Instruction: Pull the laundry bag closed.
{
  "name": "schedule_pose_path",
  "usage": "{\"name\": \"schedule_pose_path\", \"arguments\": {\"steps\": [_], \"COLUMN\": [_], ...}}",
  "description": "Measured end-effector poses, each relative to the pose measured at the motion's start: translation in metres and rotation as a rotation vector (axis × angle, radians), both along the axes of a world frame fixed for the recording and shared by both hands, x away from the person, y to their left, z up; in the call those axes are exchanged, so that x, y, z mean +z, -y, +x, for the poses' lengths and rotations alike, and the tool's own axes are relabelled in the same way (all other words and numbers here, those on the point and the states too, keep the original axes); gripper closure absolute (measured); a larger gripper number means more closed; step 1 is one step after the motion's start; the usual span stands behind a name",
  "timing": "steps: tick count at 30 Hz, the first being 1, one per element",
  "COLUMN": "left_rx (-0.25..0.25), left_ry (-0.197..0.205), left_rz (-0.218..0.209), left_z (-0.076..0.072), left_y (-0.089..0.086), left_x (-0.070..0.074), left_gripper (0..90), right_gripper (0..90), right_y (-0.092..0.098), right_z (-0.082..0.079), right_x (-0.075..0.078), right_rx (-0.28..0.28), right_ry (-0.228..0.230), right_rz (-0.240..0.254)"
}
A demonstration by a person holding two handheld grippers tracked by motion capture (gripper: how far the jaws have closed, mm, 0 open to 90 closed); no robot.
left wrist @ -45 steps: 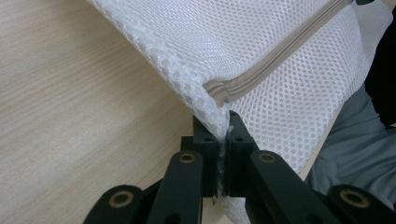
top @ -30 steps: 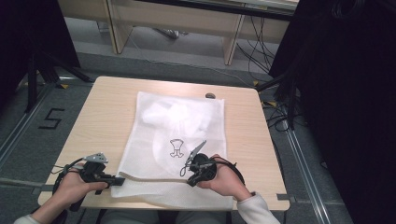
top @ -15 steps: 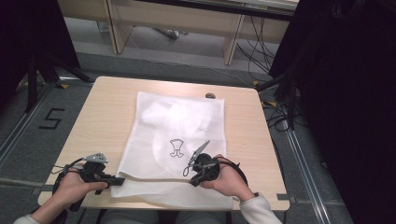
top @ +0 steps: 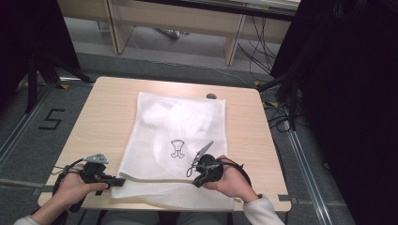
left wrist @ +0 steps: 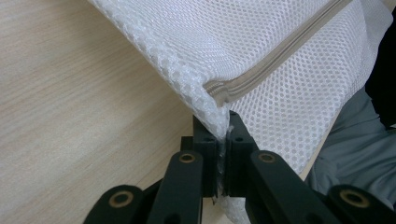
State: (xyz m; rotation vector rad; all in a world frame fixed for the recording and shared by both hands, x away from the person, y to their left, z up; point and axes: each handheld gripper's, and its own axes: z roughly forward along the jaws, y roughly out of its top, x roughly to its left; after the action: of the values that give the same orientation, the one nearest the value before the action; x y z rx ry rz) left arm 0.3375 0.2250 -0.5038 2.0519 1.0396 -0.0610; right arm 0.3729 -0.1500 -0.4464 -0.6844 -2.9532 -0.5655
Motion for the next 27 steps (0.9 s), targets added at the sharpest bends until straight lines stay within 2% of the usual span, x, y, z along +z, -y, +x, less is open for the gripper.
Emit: {"name": "schedule_pose_path", "arguments": {"steps": [5,7,9,16,17,18,19,22,24,25,26,27], "left_rx": [0.000,-0.006,-0.011,-0.012,-0.002,0.000,-0.007,-0.012,0.007,0.006,0.010,-0.008], "left_ry": [0.000,-0.010,-0.015,-0.017,-0.007,-0.005,-0.011,-0.015,0.003,0.000,-0.001,-0.018], "left_rz": [0.000,0.017,0.006,0.007,0.000,0.002,0.015,0.008,-0.009,0.004,-0.008,0.002], "left_z": [0.000,0.000,0.001,0.001,0.000,0.000,0.000,0.001,0.000,0.000,0.000,0.000], "left_y": [0.000,-0.001,-0.001,-0.001,-0.001,-0.001,-0.001,-0.002,-0.001,-0.001,-0.001,-0.002], "left_x": [0.000,0.001,0.001,0.002,0.001,0.001,0.002,0.002,0.000,0.001,0.000,0.002], "left_gripper": [85.5,85.5,85.5,85.5,85.5,85.5,85.5,85.5,85.5,85.5,85.5,85.5], "right_gripper": [82.3,82.3,82.3,82.3,82.3,82.3,82.3,82.3,82.4,82.4,82.3,82.4], "right_y": [0.003,0.004,0.005,0.006,0.007,0.008,0.008,0.010,0.012,0.012,0.012,0.013], "right_z": [0.000,0.000,-0.001,-0.001,0.000,-0.001,-0.001,-0.001,-0.001,-0.001,-0.002,-0.001], "right_x": [0.000,0.000,0.001,0.001,0.001,0.002,0.002,0.002,0.002,0.002,0.002,0.001], "right_rx": [0.008,-0.004,-0.005,-0.003,0.000,-0.005,-0.005,-0.005,-0.017,-0.017,-0.013,-0.016], "right_ry": [0.001,0.000,-0.012,0.004,0.004,-0.011,0.000,-0.010,-0.002,-0.002,-0.006,0.005], "right_rz": [0.002,0.001,0.010,-0.002,0.005,0.010,0.003,0.006,0.001,0.001,0.003,-0.002]}}
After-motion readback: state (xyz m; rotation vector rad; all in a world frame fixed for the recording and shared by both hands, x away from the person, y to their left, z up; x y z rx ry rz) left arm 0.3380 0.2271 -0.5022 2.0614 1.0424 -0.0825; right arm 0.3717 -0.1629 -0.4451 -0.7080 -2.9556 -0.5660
